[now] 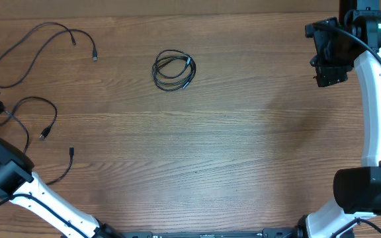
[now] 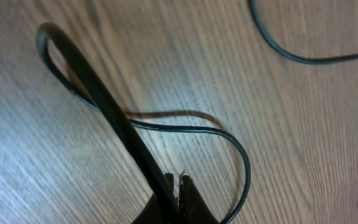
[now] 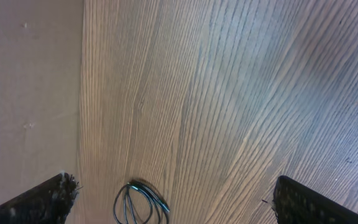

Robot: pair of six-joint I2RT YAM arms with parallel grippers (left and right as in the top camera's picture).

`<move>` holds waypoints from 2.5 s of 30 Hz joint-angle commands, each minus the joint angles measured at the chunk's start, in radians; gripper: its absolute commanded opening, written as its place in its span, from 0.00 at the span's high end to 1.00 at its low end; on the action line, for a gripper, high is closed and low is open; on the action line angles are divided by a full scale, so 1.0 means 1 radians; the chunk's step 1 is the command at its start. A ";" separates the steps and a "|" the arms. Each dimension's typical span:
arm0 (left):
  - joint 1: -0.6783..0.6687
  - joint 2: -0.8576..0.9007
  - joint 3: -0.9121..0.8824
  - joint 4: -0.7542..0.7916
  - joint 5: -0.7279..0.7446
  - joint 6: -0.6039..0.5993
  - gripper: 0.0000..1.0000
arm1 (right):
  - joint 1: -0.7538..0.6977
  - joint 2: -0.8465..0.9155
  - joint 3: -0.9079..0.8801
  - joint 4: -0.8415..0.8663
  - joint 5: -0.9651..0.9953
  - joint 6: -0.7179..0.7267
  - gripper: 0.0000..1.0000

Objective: Untangle cables

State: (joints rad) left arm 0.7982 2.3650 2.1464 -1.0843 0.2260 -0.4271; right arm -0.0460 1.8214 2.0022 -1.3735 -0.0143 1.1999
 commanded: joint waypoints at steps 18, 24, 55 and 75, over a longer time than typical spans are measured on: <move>0.028 -0.018 0.177 -0.227 -0.190 -0.093 0.05 | -0.001 -0.030 0.002 0.002 0.014 -0.003 0.00; 0.010 -0.018 0.177 -0.356 0.084 -0.012 0.05 | -0.001 -0.030 0.002 0.002 0.014 -0.003 0.00; -0.108 -0.431 0.120 -0.605 -0.089 -0.055 0.00 | -0.001 -0.030 0.002 0.002 0.014 -0.003 0.00; -0.106 -0.719 -0.895 0.045 -0.218 -0.318 0.00 | -0.001 -0.030 0.002 0.002 0.014 -0.003 0.00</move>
State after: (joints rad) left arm 0.6849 1.6283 1.3586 -1.1103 0.0353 -0.6868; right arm -0.0460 1.8210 2.0022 -1.3746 -0.0139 1.2003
